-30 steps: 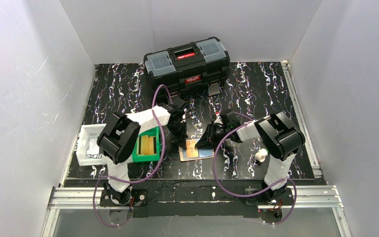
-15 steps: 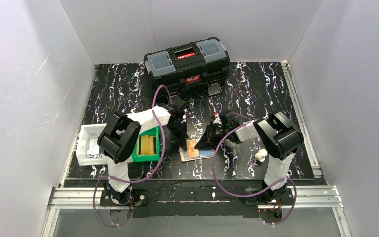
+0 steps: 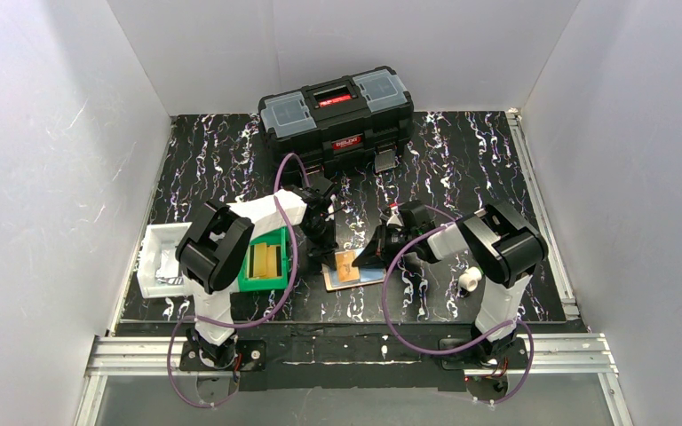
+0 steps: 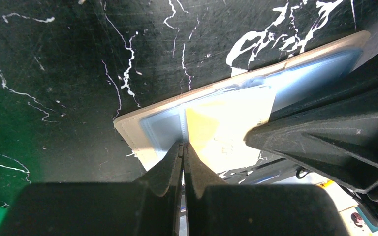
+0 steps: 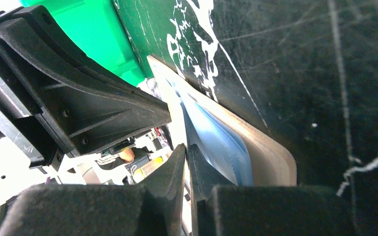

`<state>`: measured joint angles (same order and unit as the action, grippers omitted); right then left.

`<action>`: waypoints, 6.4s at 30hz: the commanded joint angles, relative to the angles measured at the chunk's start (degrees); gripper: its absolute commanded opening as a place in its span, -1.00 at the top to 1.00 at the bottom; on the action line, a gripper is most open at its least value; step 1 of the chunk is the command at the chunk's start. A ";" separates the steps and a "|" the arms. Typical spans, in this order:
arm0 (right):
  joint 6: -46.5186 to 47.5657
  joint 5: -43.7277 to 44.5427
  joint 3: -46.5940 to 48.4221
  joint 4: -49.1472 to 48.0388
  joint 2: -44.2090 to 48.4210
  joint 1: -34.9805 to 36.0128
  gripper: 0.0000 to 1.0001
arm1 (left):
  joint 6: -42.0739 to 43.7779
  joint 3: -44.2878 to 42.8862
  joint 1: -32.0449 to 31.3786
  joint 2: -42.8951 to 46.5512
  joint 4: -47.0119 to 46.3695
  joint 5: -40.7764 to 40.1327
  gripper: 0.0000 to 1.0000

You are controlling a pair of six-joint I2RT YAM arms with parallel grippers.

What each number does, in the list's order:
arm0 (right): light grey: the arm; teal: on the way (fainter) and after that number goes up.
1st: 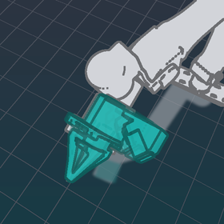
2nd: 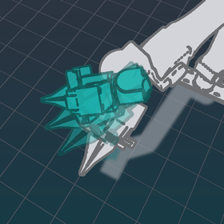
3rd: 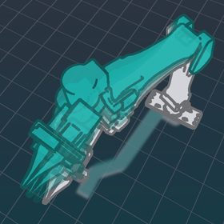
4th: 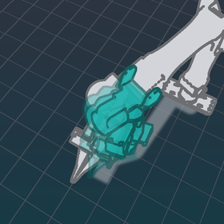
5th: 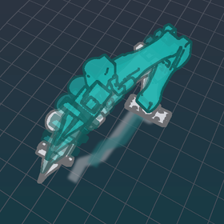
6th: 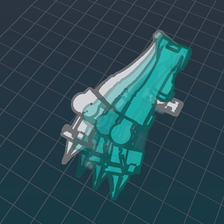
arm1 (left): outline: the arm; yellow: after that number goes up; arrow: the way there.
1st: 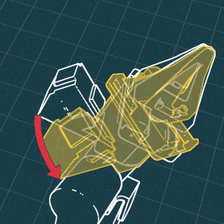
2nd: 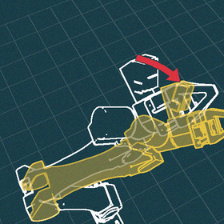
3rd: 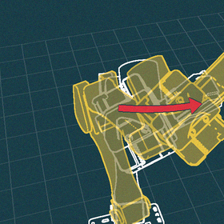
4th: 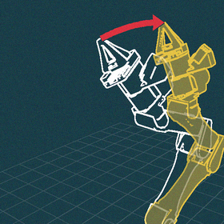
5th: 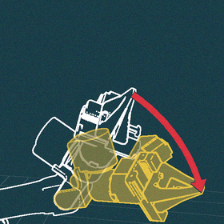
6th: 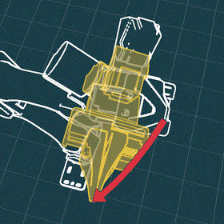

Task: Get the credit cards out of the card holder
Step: Remove the credit card from the card holder, then place the credit card in the storage box.

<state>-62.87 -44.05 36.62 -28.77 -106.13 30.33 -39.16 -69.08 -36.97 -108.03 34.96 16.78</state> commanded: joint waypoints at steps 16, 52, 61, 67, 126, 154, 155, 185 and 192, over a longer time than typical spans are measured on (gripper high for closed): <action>0.80 -1.24 -2.67 -1.71 2.08 -2.55 0.61 | 2.19 4.19 0.51 -7.37 4.05 -10.80 1.00; 10.75 2.77 -5.38 13.32 13.02 -9.05 0.97 | 2.90 1.28 0.50 -3.77 6.29 -10.18 1.00; 11.54 2.57 -3.88 16.98 16.13 -9.74 0.97 | 4.15 -7.53 0.51 0.32 11.84 -9.54 1.00; 11.25 1.86 -3.09 18.03 18.00 -10.00 0.97 | 4.94 -12.21 0.58 3.65 15.04 -9.23 0.56; 8.03 4.70 9.29 35.18 33.51 -10.60 -0.97 | -16.50 3.20 7.34 17.91 -20.68 29.02 1.00; 16.43 17.14 10.76 47.26 37.18 -10.51 -0.97 | 9.40 -1.09 10.03 25.21 29.16 -44.09 1.00; 16.47 16.93 10.75 47.27 37.09 -10.55 -0.97 | 9.44 -1.02 10.03 24.17 28.59 -44.24 1.00; 20.80 23.52 17.43 54.87 29.09 -2.61 -0.97 | 12.63 -5.35 11.22 25.36 23.81 -29.97 -0.47; 19.62 30.01 24.33 59.13 23.14 5.33 -0.97 | 13.23 -7.10 11.31 28.15 21.48 -17.07 -0.57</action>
<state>-43.33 -19.18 55.55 26.94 -80.68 31.77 -26.59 -73.97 -25.98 -81.93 56.75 -9.13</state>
